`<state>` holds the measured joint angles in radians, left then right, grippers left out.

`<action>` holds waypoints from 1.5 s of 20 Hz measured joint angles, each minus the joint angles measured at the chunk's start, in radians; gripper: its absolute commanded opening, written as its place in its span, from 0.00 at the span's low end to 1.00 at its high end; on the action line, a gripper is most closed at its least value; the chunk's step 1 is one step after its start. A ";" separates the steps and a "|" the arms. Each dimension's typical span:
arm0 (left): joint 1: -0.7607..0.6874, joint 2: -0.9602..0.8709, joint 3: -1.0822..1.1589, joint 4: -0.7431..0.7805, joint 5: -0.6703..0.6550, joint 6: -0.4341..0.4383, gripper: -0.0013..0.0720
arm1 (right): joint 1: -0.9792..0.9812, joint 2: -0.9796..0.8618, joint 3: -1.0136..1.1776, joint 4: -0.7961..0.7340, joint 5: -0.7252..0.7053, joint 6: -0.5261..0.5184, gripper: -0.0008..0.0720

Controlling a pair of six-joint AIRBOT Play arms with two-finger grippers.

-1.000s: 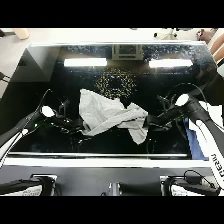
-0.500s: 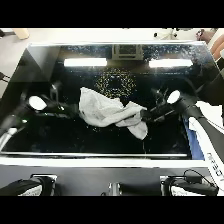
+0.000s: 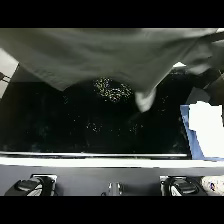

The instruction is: Fold the shirts.

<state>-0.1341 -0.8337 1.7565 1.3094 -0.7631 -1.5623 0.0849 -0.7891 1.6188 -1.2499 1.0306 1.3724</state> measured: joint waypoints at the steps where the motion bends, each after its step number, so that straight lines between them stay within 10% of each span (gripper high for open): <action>1: 0.002 0.023 0.023 0.011 0.014 -0.006 0.05 | 0.000 0.042 0.013 -0.007 -0.004 0.016 0.03; 9: 0.010 -0.018 0.039 0.213 -0.088 -0.019 0.05 | 0.000 0.053 0.040 -0.118 0.078 0.108 0.03; 18: 0.053 -0.415 -0.305 0.286 -0.217 -0.140 0.06 | 0.000 -0.607 0.042 -0.086 0.178 0.203 0.04; 20: 0.055 -0.539 -0.345 0.217 -0.250 -0.190 0.10 | 0.000 -0.752 0.041 0.001 0.167 0.239 0.04; 21: 0.056 -0.586 -0.355 0.157 -0.257 -0.206 0.29 | -0.002 -0.806 0.042 0.058 0.158 0.259 0.05; 23: 0.060 -0.663 -0.365 0.018 -0.272 -0.223 0.83 | -0.001 -0.883 0.043 0.174 0.121 0.298 0.55; 26: 0.101 -0.706 -0.340 -0.128 -0.331 -0.183 0.83 | -0.035 -0.908 0.072 0.265 0.122 0.280 0.77; 30: 0.226 -0.636 -0.355 -0.168 -0.529 -0.061 0.83 | -0.195 -0.860 0.098 0.207 0.312 0.189 0.74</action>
<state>0.0917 -1.4700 1.4014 1.1412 -1.2922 -1.6238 -0.1104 -1.6489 1.7172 -1.0431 1.3422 1.5612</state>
